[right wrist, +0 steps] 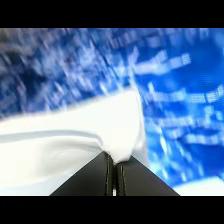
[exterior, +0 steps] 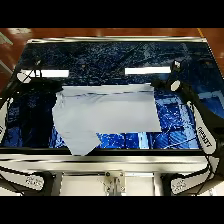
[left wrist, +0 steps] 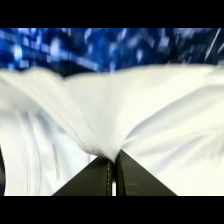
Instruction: Fold the shirts.
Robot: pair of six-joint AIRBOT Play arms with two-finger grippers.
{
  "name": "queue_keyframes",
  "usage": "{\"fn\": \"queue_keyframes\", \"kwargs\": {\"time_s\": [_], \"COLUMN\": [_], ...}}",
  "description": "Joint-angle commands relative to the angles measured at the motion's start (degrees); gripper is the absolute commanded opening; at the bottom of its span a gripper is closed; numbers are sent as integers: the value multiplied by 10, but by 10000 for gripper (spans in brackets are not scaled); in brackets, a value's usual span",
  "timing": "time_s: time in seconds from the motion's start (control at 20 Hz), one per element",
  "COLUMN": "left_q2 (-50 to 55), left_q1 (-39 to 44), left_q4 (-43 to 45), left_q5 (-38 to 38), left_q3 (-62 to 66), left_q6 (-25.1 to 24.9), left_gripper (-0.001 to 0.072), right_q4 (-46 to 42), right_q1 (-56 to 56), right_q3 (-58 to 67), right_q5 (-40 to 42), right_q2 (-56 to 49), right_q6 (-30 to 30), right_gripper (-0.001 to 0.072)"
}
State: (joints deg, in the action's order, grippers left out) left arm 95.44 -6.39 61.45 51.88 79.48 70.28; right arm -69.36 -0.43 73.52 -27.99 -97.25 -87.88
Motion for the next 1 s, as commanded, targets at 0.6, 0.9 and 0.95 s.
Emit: {"fn": "queue_keyframes", "kwargs": {"time_s": [0.6,0.9,0.95], "left_q2": [-115,-282,-282], "left_q1": [-69,-143,-142], "left_q4": [111,-24,-38], "left_q5": [335,202,188], "left_q3": [-70,-442,-469], "left_q6": [98,47,34], "left_gripper": [669,663,662], "right_q4": [-200,-39,-23], "right_q1": [-104,-213,-212], "right_q3": [9,-50,-55], "right_q5": [-438,-522,-512], "right_q2": [130,138,138], "right_q6": [16,31,31], "right_gripper": [640,640,640]}}
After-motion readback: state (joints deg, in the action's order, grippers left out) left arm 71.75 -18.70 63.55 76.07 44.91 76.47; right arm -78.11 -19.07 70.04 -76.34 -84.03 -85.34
